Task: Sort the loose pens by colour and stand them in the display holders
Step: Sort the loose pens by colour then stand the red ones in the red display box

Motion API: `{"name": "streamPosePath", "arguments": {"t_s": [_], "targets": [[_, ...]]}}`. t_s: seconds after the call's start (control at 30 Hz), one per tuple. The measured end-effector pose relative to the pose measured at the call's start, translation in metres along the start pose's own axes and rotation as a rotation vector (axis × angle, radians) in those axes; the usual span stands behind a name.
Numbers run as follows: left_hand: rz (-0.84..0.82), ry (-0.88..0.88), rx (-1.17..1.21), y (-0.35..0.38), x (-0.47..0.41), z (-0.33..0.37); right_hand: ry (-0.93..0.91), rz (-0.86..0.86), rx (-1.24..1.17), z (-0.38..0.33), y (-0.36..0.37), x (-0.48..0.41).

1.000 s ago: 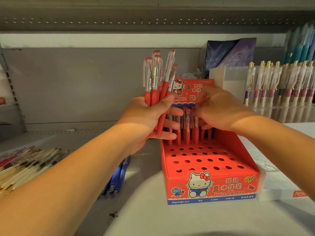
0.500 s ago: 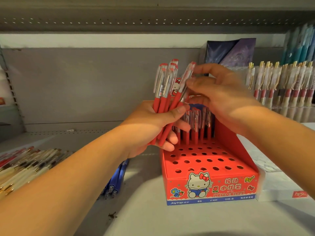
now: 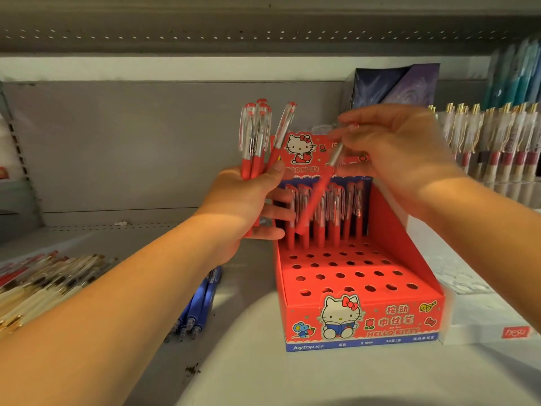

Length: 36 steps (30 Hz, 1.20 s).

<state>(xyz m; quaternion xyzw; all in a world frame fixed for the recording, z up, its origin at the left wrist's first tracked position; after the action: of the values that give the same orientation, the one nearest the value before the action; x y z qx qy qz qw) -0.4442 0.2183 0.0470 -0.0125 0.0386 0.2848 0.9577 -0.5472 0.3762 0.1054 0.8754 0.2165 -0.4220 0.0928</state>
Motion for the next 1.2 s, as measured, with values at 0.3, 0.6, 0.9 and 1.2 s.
{"name": "streamPosePath", "arguments": {"t_s": [0.3,0.6,0.9,1.2], "targets": [[-0.044,0.089,-0.041,0.004,0.0,0.005,-0.128,-0.175,0.64,0.001,0.001,0.001],[-0.194,-0.001,0.124,0.011,0.002,0.004,-0.012,-0.302,0.781,0.015,0.003,0.003],[-0.16,0.06,0.057,0.011,0.0,0.002,0.005,-0.617,1.251,0.014,0.01,0.013],[-0.249,0.049,-0.022,0.017,0.002,-0.002,-0.064,-0.208,0.538,0.001,0.007,0.0]]}}
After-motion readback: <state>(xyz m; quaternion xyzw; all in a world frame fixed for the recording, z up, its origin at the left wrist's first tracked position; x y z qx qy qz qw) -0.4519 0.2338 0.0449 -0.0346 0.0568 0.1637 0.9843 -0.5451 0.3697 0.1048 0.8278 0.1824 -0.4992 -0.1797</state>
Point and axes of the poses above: each hand's wrist, its own x-axis away from the middle knuckle, its own y-axis out of the palm, z = x × y, the point moved 6 cm from there along -x, towards the middle knuckle, and after that the axes turned 13 degrees about -y, right-handed, at the moved point
